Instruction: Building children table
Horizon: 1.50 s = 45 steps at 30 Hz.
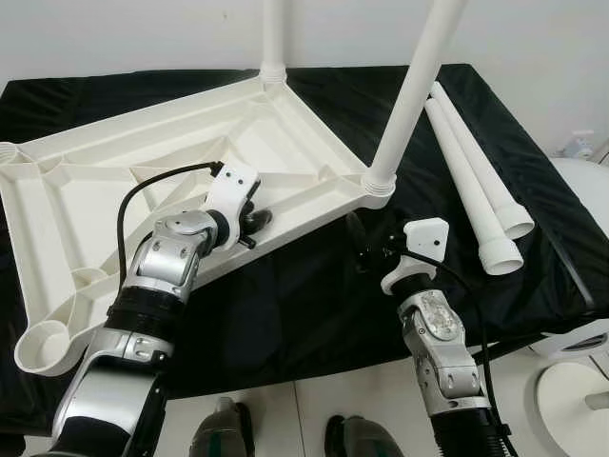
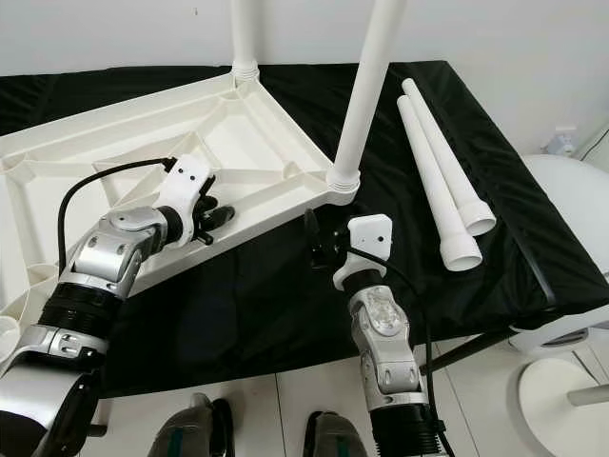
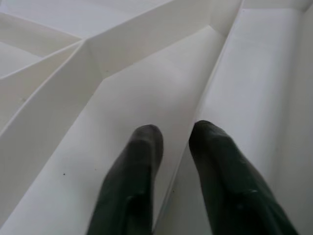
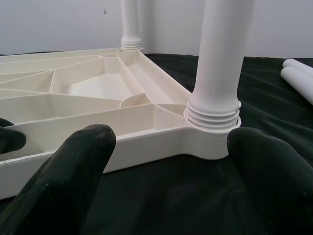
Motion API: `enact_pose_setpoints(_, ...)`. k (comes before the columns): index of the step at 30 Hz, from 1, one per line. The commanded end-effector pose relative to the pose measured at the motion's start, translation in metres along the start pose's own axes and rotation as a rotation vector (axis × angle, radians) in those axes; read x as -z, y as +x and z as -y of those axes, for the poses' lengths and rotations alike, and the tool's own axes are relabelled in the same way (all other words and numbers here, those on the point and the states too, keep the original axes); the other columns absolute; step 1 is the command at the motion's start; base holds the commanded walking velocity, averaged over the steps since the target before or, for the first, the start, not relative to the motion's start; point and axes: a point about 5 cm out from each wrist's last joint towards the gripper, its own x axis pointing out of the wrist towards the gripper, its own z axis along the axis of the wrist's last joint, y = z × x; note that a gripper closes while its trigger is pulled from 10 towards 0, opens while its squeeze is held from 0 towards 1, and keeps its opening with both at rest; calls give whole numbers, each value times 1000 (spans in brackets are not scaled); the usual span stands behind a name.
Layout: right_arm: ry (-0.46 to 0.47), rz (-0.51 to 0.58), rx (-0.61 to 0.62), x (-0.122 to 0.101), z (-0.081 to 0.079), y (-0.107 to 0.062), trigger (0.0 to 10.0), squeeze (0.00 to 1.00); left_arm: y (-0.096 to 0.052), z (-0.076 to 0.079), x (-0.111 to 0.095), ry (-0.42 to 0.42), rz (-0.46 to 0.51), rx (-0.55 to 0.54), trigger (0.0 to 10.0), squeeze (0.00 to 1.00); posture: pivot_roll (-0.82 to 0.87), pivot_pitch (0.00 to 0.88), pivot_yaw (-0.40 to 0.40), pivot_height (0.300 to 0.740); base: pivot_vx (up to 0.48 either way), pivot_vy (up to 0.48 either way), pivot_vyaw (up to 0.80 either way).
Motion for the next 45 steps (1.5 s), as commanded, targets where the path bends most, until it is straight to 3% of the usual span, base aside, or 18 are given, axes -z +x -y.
enact_pose_setpoints(1,4,-10,11,1,1,-2,10000,0,-3,-11,-10,-5,26,-139,0,0,-41,86,4,740,0,0,0)
enact_pose_setpoints(11,2,-7,15,0,1,-1,10000,0,-1,-5,-16,4,15,-148,0,0,-42,87,9,740,0,0,0)
enact_pose_setpoints(25,4,0,16,-1,-3,1,10000,0,12,0,-38,-82,53,-330,0,0,-42,86,10,740,0,0,0)
enact_pose_setpoints(26,4,2,15,-2,-4,1,10000,0,15,1,-40,-69,46,-344,3020,0,-43,86,10,740,0,0,0)
enact_pose_setpoints(27,4,3,14,-2,-4,2,10000,0,17,3,-41,-56,38,-354,3020,0,-43,86,10,740,0,0,0)
enact_pose_setpoints(28,3,4,14,-2,-4,2,10000,0,20,5,-42,-40,21,-350,10000,0,-45,86,12,740,0,0,0)
enact_pose_setpoints(33,0,3,18,-2,-3,0,10000,0,22,10,-45,-40,24,-315,10000,0,-49,87,15,740,0,0,0)
enact_pose_setpoints(34,0,2,20,-2,-3,0,10000,0,22,11,-47,-52,41,-305,10000,941,-48,88,17,740,0,0,0)
enact_pose_setpoints(35,-1,1,22,-2,-3,-1,10000,0,21,11,-49,-62,61,-292,10000,1000,-48,88,17,740,0,0,0)
enact_pose_setpoints(43,3,-2,23,0,-5,-2,10000,0,12,9,-64,-18,139,-263,10000,1000,-45,88,19,740,0,0,0)
enact_pose_setpoints(44,4,-2,22,0,-5,-2,10000,0,10,9,-67,-12,155,-245,10000,306,-43,86,20,740,0,0,0)
enact_pose_setpoints(45,4,-2,21,0,-6,-2,10000,0,6,11,-70,8,171,-210,10000,0,-40,86,19,740,0,0,0)
